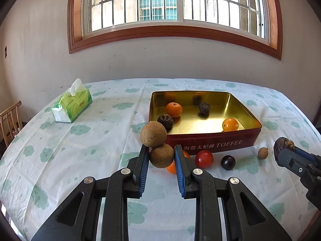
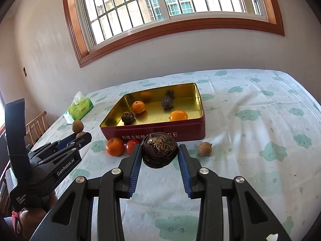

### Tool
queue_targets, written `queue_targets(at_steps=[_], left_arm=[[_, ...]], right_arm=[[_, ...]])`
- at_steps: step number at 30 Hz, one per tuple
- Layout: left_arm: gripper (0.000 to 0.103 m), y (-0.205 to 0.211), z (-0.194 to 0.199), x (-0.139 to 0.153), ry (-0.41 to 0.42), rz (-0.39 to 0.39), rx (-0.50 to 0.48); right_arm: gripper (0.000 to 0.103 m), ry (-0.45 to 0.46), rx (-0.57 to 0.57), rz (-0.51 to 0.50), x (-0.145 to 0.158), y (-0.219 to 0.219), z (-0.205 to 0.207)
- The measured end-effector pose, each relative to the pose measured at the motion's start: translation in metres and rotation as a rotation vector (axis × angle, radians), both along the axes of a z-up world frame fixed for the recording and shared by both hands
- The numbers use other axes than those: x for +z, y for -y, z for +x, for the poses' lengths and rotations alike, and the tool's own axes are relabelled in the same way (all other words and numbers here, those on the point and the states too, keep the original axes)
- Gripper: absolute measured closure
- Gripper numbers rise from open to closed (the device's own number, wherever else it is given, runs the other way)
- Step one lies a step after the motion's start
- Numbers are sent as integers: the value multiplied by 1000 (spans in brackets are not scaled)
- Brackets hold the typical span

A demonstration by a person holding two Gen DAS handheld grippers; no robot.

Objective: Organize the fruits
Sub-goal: 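Lift both held fruits and carry them over the TOFFEE tin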

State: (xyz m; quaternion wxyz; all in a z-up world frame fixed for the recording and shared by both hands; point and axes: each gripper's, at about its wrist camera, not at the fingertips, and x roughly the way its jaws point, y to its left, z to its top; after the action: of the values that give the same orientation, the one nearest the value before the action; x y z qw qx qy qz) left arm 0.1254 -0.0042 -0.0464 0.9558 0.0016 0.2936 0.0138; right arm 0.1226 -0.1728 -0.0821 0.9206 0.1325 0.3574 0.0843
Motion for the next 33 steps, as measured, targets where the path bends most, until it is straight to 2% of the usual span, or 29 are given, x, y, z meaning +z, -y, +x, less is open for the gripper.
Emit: queue_targets(at_steps=[33], left_arm=[[77,10,35,25,53,23,-25]], right_arm=[[69,48,25,-4,21,-2,33]])
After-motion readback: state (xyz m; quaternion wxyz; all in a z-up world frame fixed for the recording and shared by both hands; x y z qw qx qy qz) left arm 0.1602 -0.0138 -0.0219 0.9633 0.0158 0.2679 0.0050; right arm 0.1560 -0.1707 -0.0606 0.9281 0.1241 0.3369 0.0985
